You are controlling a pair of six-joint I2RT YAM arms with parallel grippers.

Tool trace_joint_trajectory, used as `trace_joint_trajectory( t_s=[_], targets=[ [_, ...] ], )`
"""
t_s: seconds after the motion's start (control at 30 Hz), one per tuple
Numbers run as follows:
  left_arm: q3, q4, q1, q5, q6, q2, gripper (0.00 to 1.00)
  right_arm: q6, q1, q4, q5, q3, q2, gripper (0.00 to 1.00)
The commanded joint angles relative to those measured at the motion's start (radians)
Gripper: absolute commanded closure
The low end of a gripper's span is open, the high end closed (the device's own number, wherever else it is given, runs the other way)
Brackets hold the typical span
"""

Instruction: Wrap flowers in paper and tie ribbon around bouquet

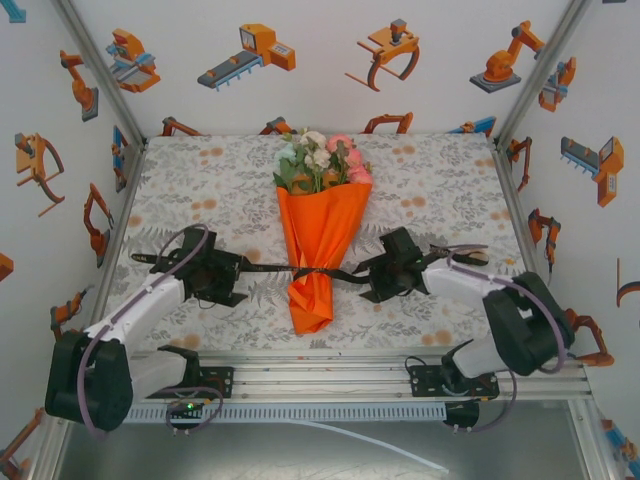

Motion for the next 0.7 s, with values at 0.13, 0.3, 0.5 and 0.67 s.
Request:
trace_joint_trajectory(
  t_s=[0.13,0.3,0.5,0.67],
  targets=[
    [0.003,0.129,-0.064,-0.024,-0.206,0.050,0.24,0.152,0.046,0.156,0.010,0.068,0.111,0.39],
    [0.002,0.204,-0.066,-0.032,-0.206,0.095,0.21,0.156,0.045,0.217,0.039,0.053,0.136,0.48],
    [0.037,0.268,-0.093,0.029,-0.181,0.209,0.21,0.148,0.045,0.240,0.062,0.034,0.121,0.80],
    [0.054,0.302,-0.110,0.017,-0.169,0.254,0.45,0.137,0.045,0.252,0.060,0.030,0.119,0.90]
  ],
)
